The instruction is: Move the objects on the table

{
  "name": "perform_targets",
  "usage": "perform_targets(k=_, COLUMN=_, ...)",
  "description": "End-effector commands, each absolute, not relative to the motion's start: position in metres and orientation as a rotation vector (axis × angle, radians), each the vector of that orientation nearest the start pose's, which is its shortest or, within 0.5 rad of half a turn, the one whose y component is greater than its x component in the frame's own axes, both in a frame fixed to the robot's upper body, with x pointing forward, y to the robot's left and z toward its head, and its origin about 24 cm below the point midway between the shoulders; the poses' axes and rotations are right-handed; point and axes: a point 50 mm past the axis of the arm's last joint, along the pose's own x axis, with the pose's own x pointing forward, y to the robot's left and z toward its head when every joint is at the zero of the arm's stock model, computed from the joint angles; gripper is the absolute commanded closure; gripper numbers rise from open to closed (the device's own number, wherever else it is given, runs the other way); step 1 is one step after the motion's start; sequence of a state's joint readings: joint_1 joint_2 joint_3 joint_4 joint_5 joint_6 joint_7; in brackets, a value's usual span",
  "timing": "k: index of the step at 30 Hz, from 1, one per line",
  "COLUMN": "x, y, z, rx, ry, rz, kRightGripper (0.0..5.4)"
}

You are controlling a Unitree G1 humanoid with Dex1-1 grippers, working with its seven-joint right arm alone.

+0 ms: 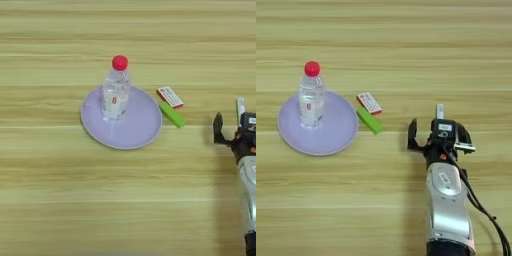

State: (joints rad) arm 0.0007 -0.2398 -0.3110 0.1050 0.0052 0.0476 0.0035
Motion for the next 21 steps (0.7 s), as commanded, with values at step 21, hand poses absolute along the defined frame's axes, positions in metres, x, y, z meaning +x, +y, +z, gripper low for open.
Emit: perform_targets(k=21, x=0.277, y=-0.220, z=0.048, rx=-0.200, ry=-0.064, rz=-0.109, kRightGripper=0.03)
